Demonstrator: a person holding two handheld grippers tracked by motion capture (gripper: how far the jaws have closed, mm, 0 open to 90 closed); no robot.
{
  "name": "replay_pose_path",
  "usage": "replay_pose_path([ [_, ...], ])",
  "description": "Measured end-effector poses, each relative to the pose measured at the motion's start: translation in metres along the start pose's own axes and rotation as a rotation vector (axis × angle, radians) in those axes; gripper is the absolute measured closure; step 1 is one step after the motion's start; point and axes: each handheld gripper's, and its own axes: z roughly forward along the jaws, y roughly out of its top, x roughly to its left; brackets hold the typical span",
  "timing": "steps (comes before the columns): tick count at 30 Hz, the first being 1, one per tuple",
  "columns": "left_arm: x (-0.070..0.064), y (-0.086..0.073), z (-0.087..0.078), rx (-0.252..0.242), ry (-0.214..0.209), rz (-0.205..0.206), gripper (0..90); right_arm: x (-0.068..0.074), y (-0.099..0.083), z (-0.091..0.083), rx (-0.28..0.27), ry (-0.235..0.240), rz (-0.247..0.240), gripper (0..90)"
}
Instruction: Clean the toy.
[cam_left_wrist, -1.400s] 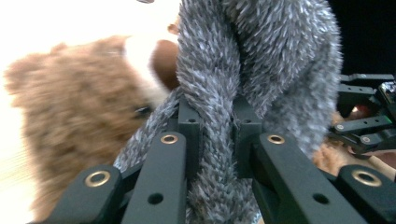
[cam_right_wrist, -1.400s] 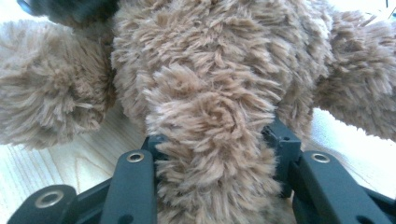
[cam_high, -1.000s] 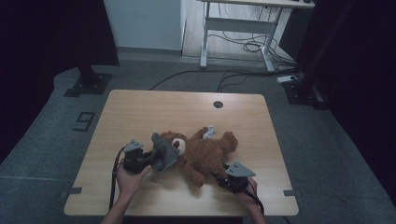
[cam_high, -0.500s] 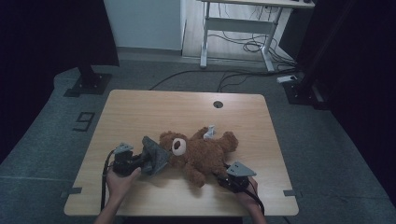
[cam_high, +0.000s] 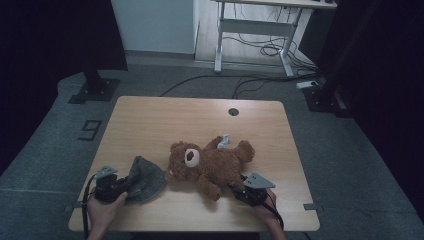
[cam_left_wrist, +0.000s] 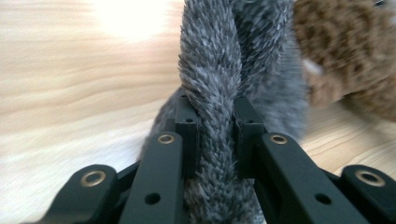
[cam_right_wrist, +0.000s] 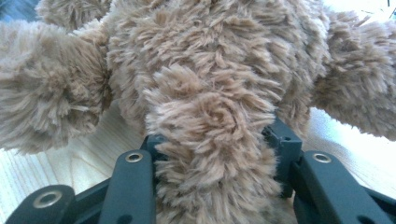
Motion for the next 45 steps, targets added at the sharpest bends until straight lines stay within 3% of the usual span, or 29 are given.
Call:
replay_pose_path([
  [3, 0.010, -0.010, -0.009, -0.003, 0.033, -0.026, 74.6, 0.000, 0.000, 0.000, -0.001, -0.001, 0.001, 54.9],
  [9, 0.016, -0.019, -0.018, 0.013, 0.069, -0.032, 72.1, -0.002, -0.001, 0.000, -0.001, 0.006, 0.007, 54.4],
  [12, 0.016, -0.019, -0.019, 0.016, 0.076, -0.043, 61.3, -0.002, 0.000, 0.000, 0.004, 0.005, 0.018, 50.6],
  [16, 0.004, -0.009, -0.027, -0.032, 0.045, -0.021, 49.8, -0.002, 0.001, -0.002, 0.007, -0.020, 0.050, 40.6],
  [19, -0.012, 0.004, -0.035, -0.075, 0.027, 0.035, 44.6, -0.003, 0.001, -0.004, 0.006, -0.027, 0.067, 35.8],
  [23, -0.033, 0.018, -0.036, -0.092, -0.010, 0.085, 40.0, -0.005, 0.000, -0.006, 0.009, -0.028, 0.089, 31.8],
  [26, -0.046, 0.026, -0.033, -0.107, 0.016, 0.129, 36.2, -0.006, 0.000, -0.008, 0.011, -0.030, 0.095, 30.5],
  [29, -0.044, 0.034, -0.036, -0.126, 0.034, 0.122, 34.8, -0.007, 0.000, -0.010, 0.010, -0.027, 0.102, 30.4],
  [31, -0.038, 0.036, -0.036, -0.108, 0.030, 0.104, 31.6, -0.007, -0.001, -0.010, 0.009, -0.025, 0.102, 30.4],
  [34, -0.038, 0.036, -0.029, -0.081, 0.006, 0.109, 30.8, -0.008, -0.001, -0.009, 0.008, -0.023, 0.101, 30.3],
  [37, -0.048, 0.036, -0.014, -0.055, -0.041, 0.127, 31.6, -0.008, 0.000, -0.009, 0.008, -0.027, 0.101, 30.3],
  [45, -0.083, 0.034, 0.047, 0.060, -0.165, 0.167, 33.3, -0.008, -0.001, -0.010, 0.017, -0.027, 0.093, 33.8],
])
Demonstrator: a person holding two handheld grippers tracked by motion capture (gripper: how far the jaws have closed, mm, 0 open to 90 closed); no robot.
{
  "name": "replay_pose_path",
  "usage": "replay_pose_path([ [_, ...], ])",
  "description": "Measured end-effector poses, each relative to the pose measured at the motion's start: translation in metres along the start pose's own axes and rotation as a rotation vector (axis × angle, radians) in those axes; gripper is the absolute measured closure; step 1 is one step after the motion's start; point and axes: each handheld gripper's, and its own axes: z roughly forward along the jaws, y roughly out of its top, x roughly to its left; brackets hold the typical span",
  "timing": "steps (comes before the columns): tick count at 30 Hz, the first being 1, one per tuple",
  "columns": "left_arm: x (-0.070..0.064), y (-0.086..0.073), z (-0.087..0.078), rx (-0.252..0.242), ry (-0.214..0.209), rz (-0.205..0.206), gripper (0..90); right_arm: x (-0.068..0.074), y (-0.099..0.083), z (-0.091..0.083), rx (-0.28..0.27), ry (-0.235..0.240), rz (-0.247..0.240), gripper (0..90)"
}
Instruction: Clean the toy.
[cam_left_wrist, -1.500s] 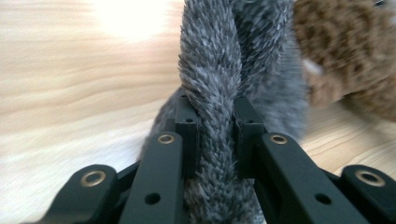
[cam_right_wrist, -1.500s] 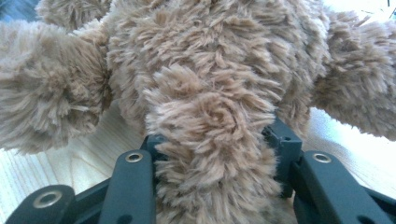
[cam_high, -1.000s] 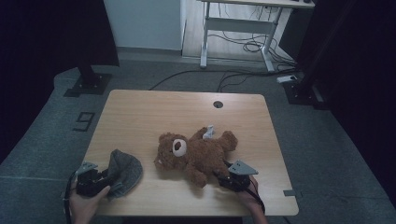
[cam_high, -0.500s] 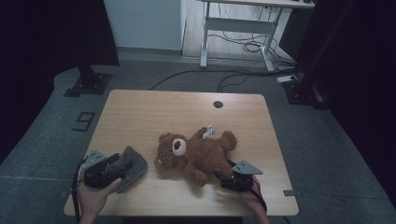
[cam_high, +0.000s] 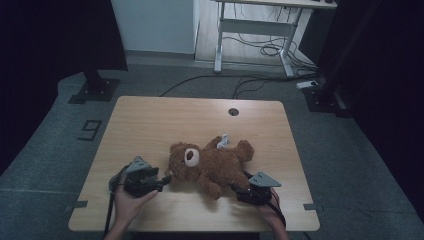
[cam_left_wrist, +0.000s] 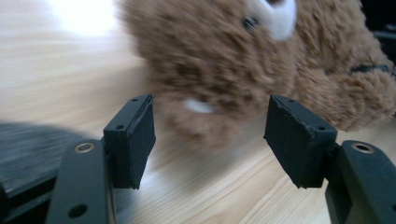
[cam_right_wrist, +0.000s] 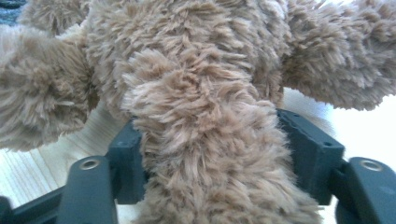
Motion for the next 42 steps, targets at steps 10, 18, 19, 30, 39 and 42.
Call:
replay_pose_path([
  [10, -0.018, 0.006, 0.046, 0.066, -0.003, 0.026, 37.4, -0.007, 0.006, 0.016, 0.037, -0.028, -0.049, 46.0],
  [18, -0.007, 0.009, 0.049, 0.051, -0.006, -0.005, 38.7, -0.019, 0.016, 0.035, 0.033, -0.035, -0.044, 43.8],
  [19, -0.008, 0.009, 0.048, 0.051, -0.006, -0.003, 38.6, -0.019, 0.016, 0.035, 0.030, -0.044, -0.048, 41.2],
  [30, -0.013, 0.000, 0.013, -0.011, -0.017, 0.021, 38.8, -0.011, 0.010, -0.005, -0.106, -0.017, 0.032, 22.1],
  [39, -0.018, -0.022, -0.009, -0.031, -0.053, 0.058, 38.6, 0.004, -0.002, -0.035, -0.117, 0.015, 0.032, 22.5],
  [42, -0.019, -0.027, -0.019, -0.053, -0.042, 0.071, 38.2, 0.007, -0.010, -0.045, -0.112, 0.015, 0.039, 22.7],
])
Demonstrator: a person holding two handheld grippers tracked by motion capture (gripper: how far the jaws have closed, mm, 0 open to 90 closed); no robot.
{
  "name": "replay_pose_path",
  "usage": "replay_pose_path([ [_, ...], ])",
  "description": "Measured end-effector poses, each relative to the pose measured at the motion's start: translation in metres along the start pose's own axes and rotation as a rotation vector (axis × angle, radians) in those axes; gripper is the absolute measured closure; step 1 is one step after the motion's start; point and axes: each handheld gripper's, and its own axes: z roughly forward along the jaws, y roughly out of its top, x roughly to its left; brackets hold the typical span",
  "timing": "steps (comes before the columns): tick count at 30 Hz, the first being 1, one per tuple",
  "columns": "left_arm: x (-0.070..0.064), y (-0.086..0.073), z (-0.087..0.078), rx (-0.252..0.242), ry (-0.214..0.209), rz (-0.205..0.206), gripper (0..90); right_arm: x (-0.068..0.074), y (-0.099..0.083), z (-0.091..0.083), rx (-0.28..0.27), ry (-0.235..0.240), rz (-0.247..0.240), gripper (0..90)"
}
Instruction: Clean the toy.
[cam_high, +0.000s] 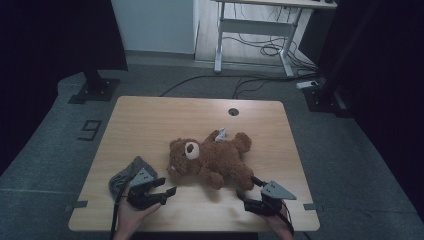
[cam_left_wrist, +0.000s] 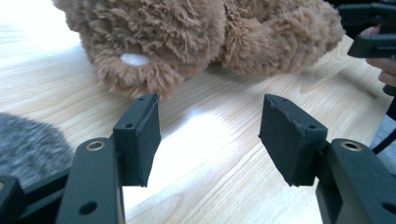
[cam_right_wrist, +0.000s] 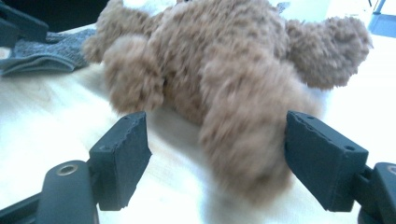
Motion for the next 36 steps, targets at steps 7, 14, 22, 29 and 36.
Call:
replay_pose_path([
  [7, -0.005, -0.014, -0.024, -0.012, 0.028, 0.030, 37.8, -0.001, -0.020, -0.017, 0.063, -0.017, 0.008, 22.9],
  [14, 0.002, -0.025, -0.031, -0.012, 0.046, 0.001, 37.9, -0.001, -0.033, -0.028, 0.128, -0.039, 0.023, 23.5],
  [22, 0.013, -0.031, -0.031, -0.006, 0.047, -0.036, 37.8, -0.005, -0.038, -0.024, 0.177, -0.053, 0.026, 23.5],
  [29, 0.016, -0.032, -0.033, -0.010, 0.048, -0.047, 37.8, -0.005, -0.038, -0.023, 0.177, -0.056, 0.031, 23.5],
  [36, 0.016, -0.032, -0.033, -0.013, 0.045, -0.045, 37.8, -0.006, -0.037, -0.023, 0.172, -0.060, 0.031, 23.3],
])
